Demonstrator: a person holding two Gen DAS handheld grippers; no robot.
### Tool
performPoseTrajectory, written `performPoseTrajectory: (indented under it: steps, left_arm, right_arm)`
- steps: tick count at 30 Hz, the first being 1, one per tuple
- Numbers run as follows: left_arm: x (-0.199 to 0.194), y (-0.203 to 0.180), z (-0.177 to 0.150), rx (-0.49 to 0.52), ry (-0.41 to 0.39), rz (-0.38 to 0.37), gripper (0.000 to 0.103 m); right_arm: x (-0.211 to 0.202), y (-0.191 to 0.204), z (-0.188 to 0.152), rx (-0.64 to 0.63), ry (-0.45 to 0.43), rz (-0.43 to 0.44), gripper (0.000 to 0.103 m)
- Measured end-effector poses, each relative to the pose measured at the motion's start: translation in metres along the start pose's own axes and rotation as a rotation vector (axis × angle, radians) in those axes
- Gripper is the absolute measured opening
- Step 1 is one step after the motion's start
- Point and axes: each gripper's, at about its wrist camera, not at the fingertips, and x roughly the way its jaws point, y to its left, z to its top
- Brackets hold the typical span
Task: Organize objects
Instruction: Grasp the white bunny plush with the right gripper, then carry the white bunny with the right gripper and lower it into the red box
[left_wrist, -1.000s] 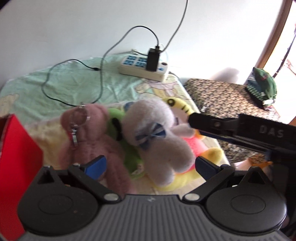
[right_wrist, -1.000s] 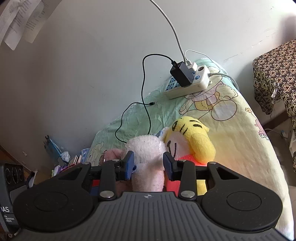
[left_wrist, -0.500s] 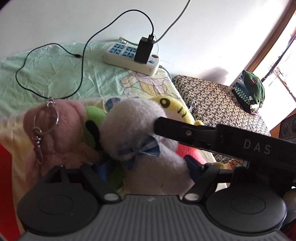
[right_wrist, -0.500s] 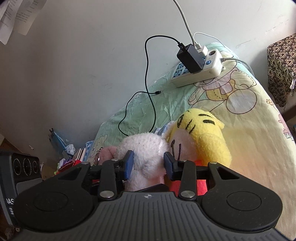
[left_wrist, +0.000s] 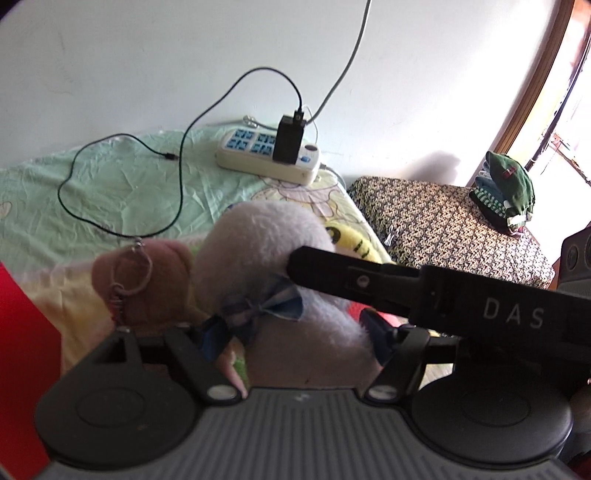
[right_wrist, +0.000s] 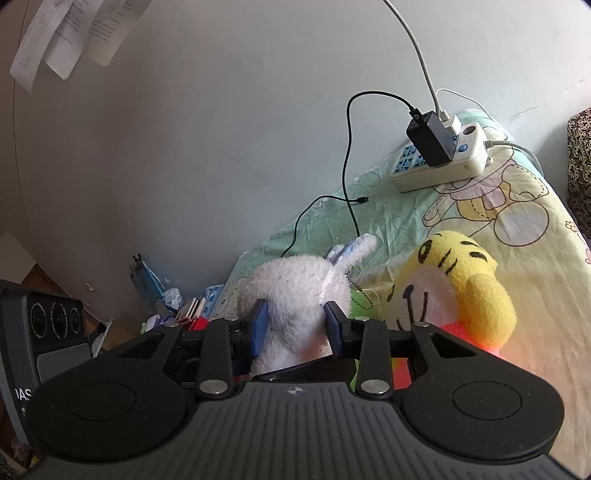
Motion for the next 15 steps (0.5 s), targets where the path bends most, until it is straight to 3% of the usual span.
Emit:
performPoseTrajectory:
  steps: [8,15]
  left_arm:
    - [-0.045,-0.014,-0.013,0.042,-0.096,0.043,0.072]
    - [-0.084,-0.003,-0.035,0.024,-0.157,0.116,0.072]
  right_arm:
    - [-0.02,0.031,-0.011,-0.036,-0.045,0.039,0.037]
    - [-0.012,0.059,-0.029,-0.081,-0.035,0.108,0.037]
